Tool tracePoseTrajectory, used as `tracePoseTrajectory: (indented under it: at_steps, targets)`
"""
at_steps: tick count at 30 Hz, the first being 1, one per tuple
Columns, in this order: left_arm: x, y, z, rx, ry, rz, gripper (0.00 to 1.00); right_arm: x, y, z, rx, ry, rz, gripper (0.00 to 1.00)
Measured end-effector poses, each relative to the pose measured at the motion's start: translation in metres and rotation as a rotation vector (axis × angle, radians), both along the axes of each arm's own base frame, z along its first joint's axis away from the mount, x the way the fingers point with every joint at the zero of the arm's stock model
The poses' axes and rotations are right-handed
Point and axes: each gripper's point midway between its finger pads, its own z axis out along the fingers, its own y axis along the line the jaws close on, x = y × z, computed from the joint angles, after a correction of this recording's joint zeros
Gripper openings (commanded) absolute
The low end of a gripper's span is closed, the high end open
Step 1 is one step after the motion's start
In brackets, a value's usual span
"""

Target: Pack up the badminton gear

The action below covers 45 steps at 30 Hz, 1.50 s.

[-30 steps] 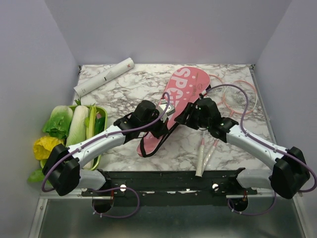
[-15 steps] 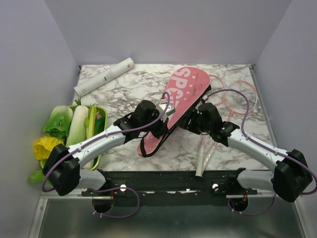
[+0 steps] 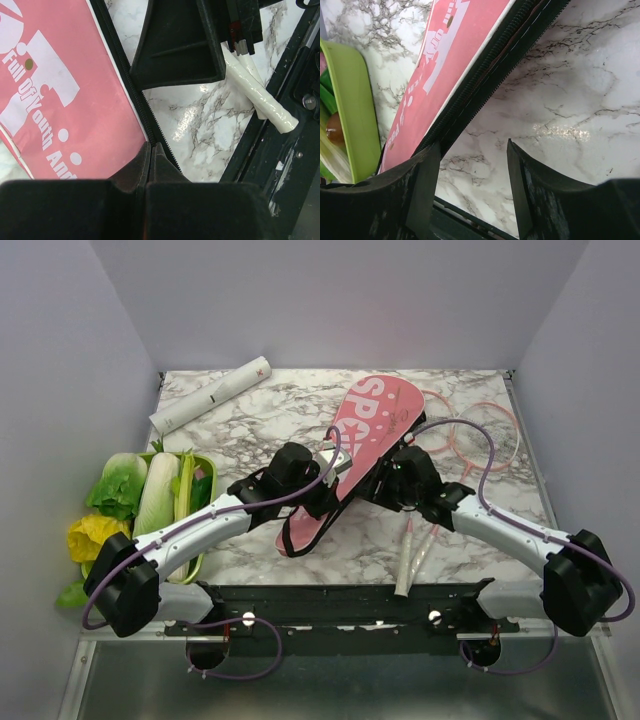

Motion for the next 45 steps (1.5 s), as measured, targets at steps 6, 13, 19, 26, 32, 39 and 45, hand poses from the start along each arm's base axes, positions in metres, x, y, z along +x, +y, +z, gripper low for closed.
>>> tracePoseTrajectory:
  at_steps: [6,13,19,26,32,39,45]
  targets:
    - [0.000,0.001,0.000,-0.001,0.000,0.002,0.00,0.001,0.002,0.003,0.004,-0.005,0.002,0.63]
    - [0.000,0.001,0.000,-0.003,0.001,0.003,0.00,0.002,0.002,0.005,0.007,-0.010,0.002,0.63]
    - [0.000,0.001,0.000,-0.003,0.003,0.004,0.00,0.005,0.005,-0.002,-0.004,0.006,0.001,0.63]
    - [0.000,-0.001,0.005,-0.020,-0.009,-0.002,0.00,0.010,0.009,-0.001,0.010,-0.009,-0.001,0.63]
    - [-0.001,-0.002,0.008,-0.034,-0.014,-0.006,0.00,0.014,0.014,-0.003,0.023,-0.009,-0.006,0.63]
    - [-0.001,-0.002,0.009,-0.046,-0.013,-0.003,0.00,0.013,0.013,-0.002,0.023,-0.014,-0.002,0.63]
    - [-0.001,-0.002,0.009,-0.046,-0.011,-0.003,0.00,-0.001,0.001,0.014,0.012,-0.042,0.013,0.63]
